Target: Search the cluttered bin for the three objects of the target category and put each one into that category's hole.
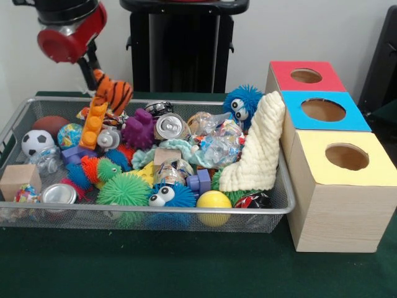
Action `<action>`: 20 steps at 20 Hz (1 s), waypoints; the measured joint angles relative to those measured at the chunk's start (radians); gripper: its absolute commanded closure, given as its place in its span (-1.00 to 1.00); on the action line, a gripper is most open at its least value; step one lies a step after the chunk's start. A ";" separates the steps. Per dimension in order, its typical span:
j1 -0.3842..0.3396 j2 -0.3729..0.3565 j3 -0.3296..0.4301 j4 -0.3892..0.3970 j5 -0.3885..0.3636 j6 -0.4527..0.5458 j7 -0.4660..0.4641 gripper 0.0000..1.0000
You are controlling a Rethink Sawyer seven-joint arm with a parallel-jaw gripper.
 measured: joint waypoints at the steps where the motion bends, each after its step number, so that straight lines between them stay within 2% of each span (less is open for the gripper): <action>1: 0.003 -0.007 0.003 0.011 0.014 -0.001 0.000 1.00; 4: 0.033 -0.033 0.006 0.065 0.080 -0.017 0.000 1.00; 9: 0.084 -0.050 0.005 0.111 0.136 -0.050 0.000 1.00; 11: 0.137 -0.068 0.004 0.139 0.175 -0.074 0.003 1.00; 20: 0.277 -0.105 -0.008 0.188 0.245 -0.190 0.035 1.00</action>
